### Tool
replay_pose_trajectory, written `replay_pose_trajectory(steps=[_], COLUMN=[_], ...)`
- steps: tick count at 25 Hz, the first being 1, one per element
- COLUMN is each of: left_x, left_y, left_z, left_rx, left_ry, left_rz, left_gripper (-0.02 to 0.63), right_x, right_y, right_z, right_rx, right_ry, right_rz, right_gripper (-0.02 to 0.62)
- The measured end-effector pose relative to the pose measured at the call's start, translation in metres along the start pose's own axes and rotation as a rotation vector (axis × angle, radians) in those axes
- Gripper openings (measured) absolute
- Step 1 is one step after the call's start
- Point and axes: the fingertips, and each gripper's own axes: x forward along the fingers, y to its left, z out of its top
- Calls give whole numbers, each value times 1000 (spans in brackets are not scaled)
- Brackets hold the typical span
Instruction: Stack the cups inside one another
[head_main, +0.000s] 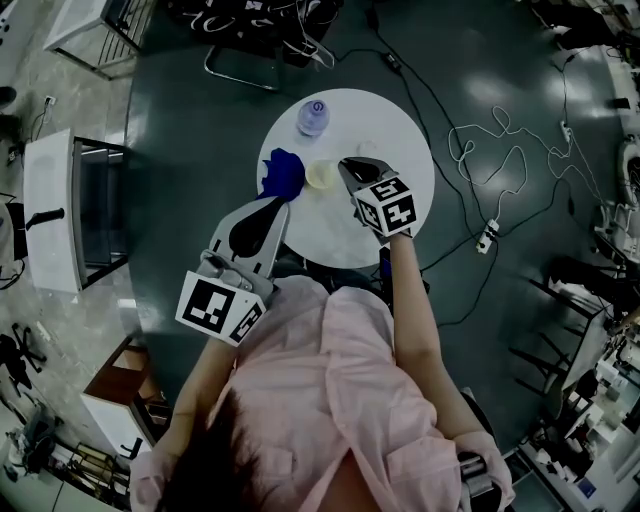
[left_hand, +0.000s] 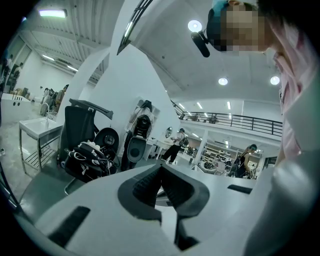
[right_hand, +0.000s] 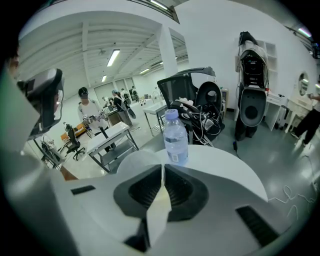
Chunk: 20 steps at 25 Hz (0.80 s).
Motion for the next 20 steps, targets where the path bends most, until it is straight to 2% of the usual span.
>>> replay_pose_trajectory(steps=[12,20], left_x=[11,13], left_y=[3,7], left_z=[-1,-4], left_rx=[-9,-15], left_ry=[17,21], left_rz=[-7,0], left_gripper=[14,15], right_x=[23,37], right_y=[7,5], right_z=[-8,-22], right_rx=[-24,-49], right_ry=[72,131], right_rz=[44,43], right_gripper=[40,40])
